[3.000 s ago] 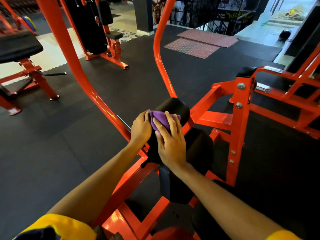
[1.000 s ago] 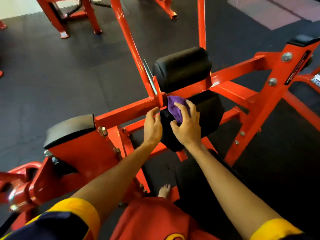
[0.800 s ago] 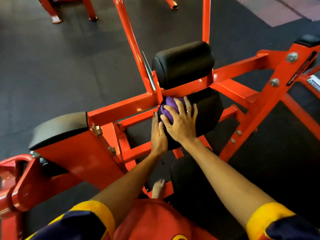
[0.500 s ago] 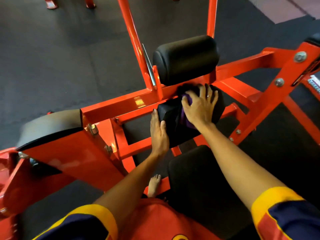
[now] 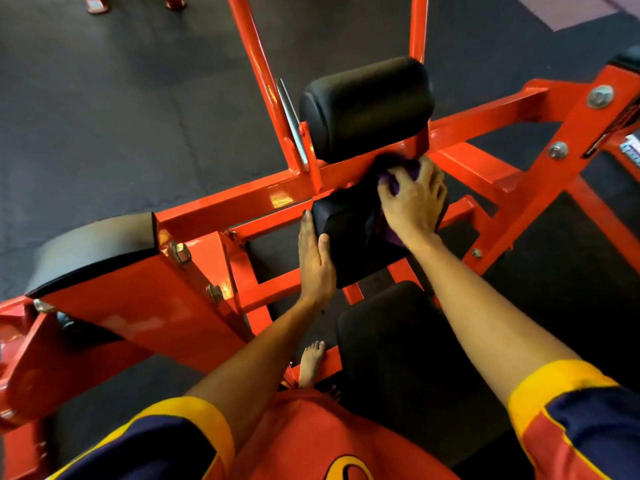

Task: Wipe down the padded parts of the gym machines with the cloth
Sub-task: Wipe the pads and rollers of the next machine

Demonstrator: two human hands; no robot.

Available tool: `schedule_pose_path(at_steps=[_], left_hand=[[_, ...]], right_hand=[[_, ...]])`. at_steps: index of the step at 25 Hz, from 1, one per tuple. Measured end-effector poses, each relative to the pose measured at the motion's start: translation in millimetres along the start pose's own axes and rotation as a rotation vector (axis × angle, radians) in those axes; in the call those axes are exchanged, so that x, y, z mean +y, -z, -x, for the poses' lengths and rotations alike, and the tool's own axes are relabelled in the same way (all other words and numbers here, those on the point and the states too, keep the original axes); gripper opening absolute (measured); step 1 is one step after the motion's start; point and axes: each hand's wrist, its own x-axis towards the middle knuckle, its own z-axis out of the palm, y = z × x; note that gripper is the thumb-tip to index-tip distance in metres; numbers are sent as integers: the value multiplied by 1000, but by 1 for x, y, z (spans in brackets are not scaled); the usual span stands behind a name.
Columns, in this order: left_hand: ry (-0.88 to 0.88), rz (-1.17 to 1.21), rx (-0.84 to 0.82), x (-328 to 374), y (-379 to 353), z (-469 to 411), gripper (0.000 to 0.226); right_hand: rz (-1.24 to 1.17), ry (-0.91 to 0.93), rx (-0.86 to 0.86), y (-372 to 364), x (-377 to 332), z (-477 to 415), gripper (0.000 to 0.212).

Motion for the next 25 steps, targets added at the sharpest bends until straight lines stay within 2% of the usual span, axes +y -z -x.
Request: schedule_pose_path(at_steps=[1,3,7,10,15,18,22,25], left_hand=[[-3,-9,3,0,0,0,58],[-4,-25,11,-2,-1,-1,59],[-14,9,-15,1,5,-3,57],[-184,-65,-42,10,13,-5,57],[-326,-346,-88,30,15,-30,47],[-411,-525,-128,33,14,-36,52],[-482,-629,-91,36,8,-34,56],[-519,-700,-124,42,8,-45,53]], right_hand=[[-45,-59,3,0,0,2,30],[-94,-28,41,-5,-23,21,24],[-162,244,13,-10,-67,79,22],[-95,344,-42,-8,-39,52,32],[25,-88,-72,-1,17,-20,43],[-35,-132,-84,0,13,-19,40],[-160,81,25,-8,-22,27,23],[-156,268,-17,-6,-4,29,26]])
